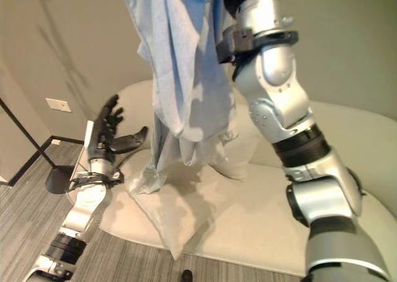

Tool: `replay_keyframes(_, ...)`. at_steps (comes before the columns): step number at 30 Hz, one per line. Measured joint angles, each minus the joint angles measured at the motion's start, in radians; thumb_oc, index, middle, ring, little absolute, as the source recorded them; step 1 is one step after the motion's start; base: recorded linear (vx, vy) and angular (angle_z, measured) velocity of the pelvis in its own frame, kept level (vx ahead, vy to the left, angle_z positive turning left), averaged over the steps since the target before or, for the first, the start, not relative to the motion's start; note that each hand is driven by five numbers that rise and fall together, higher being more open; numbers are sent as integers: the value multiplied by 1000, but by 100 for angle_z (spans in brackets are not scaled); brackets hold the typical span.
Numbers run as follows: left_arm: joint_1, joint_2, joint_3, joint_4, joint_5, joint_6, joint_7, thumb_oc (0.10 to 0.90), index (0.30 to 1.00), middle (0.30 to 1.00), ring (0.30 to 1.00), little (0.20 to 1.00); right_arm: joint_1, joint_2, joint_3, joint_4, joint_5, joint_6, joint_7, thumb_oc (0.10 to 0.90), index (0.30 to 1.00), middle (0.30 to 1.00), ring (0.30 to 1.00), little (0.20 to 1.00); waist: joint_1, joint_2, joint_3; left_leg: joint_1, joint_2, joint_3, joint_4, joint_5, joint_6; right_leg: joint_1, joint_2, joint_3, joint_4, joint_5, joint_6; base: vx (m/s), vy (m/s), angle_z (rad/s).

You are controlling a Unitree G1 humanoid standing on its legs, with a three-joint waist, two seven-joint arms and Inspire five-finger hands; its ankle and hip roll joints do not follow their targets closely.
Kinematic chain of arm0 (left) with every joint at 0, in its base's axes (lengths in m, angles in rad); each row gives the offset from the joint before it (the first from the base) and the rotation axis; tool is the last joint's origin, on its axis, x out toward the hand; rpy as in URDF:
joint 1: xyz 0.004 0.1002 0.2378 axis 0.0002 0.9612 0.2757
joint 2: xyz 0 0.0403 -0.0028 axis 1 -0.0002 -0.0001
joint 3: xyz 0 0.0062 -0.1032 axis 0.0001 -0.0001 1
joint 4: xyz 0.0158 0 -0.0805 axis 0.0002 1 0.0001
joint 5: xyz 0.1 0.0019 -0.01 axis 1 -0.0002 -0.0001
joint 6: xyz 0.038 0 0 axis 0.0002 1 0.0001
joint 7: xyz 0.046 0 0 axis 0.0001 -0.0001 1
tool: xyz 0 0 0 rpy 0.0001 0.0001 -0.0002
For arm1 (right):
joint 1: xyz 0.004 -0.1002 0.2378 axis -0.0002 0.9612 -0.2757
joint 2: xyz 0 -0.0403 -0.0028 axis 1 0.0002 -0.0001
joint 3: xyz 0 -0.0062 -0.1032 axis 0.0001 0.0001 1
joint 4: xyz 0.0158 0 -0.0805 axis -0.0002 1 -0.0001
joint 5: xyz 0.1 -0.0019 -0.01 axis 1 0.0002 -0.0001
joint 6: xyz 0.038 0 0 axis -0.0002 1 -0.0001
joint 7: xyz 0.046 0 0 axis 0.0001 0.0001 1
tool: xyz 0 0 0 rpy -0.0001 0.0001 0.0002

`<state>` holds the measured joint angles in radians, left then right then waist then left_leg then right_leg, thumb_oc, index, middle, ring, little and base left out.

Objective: Hang the clothes on the sofa on the clothes rack.

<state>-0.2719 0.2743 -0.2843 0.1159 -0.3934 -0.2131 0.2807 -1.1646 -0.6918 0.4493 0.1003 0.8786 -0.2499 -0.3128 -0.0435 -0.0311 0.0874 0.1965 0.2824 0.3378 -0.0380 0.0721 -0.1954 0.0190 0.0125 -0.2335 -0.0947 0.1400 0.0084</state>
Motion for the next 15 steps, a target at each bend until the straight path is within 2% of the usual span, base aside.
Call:
replay_keyframes(2, 8, -19, -18, -4, -40, -6, -23, 800, 900, 900, 900, 900, -3, 14, 6, 8, 0, -5, -1, 400, 300, 300, 300, 300, 0, 2, -2, -6, 3, -2, 6, 1, -3, -8, 11, 4, 0, 4, -6, -28, -94, -15)
replay_keyframes(3, 48, -43, -37, -17, -177, -29, -57, 800, 900, 900, 900, 900, -17, 54, 14, 48, 1, -17, -8, 400, 300, 300, 300, 300, 1, -3, -8, -14, 5, -1, 34, -1, -7, -12, 5, 27, 0, 2, -8, -10, -38, -31)
replay_keyframes(4, 59, -48, -69, -2, -254, -27, -94, 800, 900, 900, 900, 900, -27, 81, 20, 64, 14, -11, -20, 400, 300, 300, 300, 300, 16, -7, -9, -17, 5, -2, 55, -1, -7, -11, 4, 41, 0, 2, -11, -2, -14, -30)
replay_keyframes(6, 58, -58, -163, 35, -335, 1, -149, 800, 900, 900, 900, 900, -38, 117, 37, 67, 29, -8, -20, 400, 300, 300, 300, 300, 14, -7, -9, -23, 9, -2, 65, -1, -7, -12, 7, 43, 0, 5, -13, -1, -7, -8)
replay_keyframes(11, 50, -93, -259, 40, -433, 25, -201, 800, 900, 900, 900, 900, -39, 163, 77, 66, 32, -4, -24, 400, 300, 300, 300, 300, -14, -6, -9, -26, 18, -1, 65, -1, -8, -17, 17, 45, 0, 8, -16, -1, -1, -1)
replay_keyframes(15, 38, -89, -272, 40, -454, 33, -220, 800, 900, 900, 900, 900, -39, 163, 77, 66, 32, -4, -24, 400, 300, 300, 300, 300, -25, -6, -9, -27, 18, -1, 65, -1, -8, -17, 17, 47, 0, 9, -17, 0, 0, 0)
